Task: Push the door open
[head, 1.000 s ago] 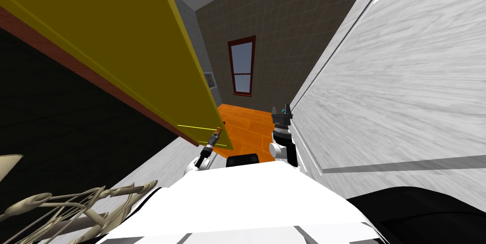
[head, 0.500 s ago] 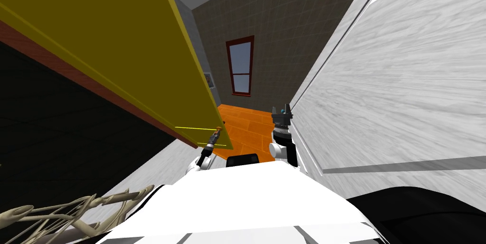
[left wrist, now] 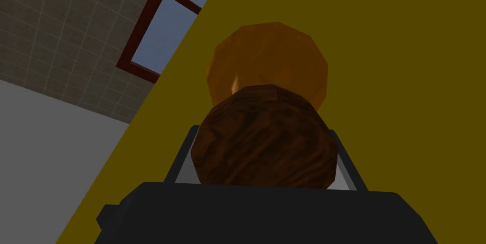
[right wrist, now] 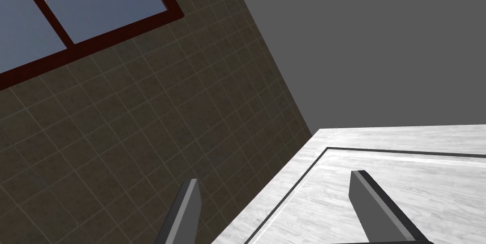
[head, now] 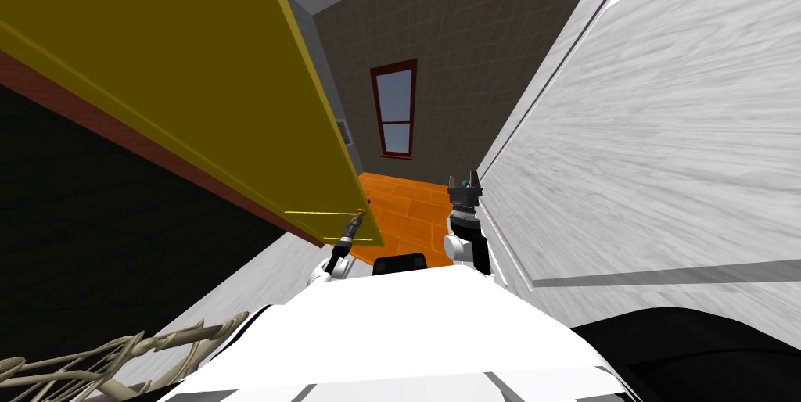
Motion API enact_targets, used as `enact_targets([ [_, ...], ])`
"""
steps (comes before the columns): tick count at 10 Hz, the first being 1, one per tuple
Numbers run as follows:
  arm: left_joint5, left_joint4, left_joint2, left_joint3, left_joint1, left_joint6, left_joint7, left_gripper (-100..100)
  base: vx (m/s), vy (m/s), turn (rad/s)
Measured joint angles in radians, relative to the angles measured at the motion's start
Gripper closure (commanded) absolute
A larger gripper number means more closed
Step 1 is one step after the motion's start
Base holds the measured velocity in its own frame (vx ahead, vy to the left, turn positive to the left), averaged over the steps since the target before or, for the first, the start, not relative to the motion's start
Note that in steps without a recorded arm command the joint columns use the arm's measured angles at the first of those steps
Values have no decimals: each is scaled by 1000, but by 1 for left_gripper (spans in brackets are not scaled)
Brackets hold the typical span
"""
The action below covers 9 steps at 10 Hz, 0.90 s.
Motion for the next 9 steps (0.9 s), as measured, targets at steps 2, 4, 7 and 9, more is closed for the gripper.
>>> enact_targets([
  [2,9,-5,-6,7,0,6,44,100,31,10,-36],
  [4,18,-4,-10,17,-3,3,86,100,26,0,-24],
  [7,38,-21,-21,37,0,16,158,100,39,17,-41],
  [9,50,-19,-22,49,-5,16,206,100,33,14,-24],
])
